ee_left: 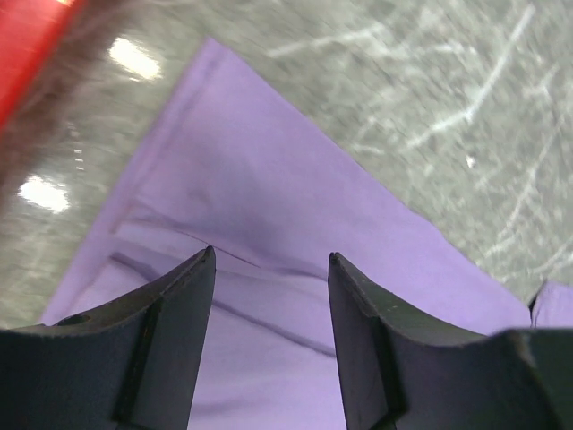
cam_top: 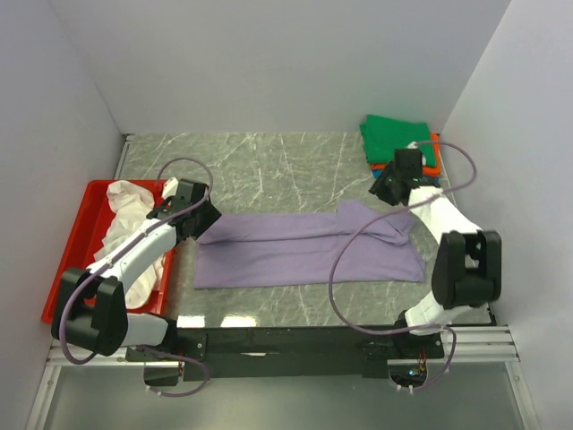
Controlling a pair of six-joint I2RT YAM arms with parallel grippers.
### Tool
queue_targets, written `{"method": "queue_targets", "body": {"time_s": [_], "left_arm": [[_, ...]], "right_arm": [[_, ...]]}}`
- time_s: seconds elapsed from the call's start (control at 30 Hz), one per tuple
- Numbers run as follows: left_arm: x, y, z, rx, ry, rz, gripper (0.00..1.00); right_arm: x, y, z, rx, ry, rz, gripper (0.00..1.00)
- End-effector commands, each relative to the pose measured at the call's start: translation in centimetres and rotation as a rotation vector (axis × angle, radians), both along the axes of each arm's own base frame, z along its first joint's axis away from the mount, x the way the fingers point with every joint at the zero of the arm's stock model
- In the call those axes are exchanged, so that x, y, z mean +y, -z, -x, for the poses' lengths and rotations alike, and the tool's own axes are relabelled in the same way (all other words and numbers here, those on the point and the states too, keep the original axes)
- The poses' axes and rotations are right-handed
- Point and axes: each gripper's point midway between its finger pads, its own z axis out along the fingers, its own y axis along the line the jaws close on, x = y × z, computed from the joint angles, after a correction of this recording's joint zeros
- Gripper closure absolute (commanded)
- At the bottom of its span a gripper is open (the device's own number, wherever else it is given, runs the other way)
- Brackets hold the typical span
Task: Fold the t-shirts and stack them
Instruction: Fold the tshirt
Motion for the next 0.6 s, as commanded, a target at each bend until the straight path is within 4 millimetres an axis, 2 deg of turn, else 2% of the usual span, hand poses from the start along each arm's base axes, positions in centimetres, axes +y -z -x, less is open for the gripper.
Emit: {"method": "queue_targets", "body": {"time_s": [0.0,0.07,0.23,0.57], "left_arm": [[-1.9,-2.4,-1.3,-0.071,0.076,0.008,0.42],[-2.3,-2.4,-1.2,-0.073,0.091,0.014,0.41],[-3.2,-1.9,-0.7,-0.062,0.125,0.011,0.42],[-4.3,-1.3,-0.9,-0.047,0.156,0.011,0.43]], "right_arm": [[0.7,0.9,-1.8,0.054,-0.05,0.108,0.55],[1.7,1.8,-3.3,0.087,-0.082,0.148,0.54],[1.8,4.1,-4.7,0.146,-0.097,0.202,0.52],[3.5,6.9,-4.2,0.195,-0.171,0.173,0.49]]}}
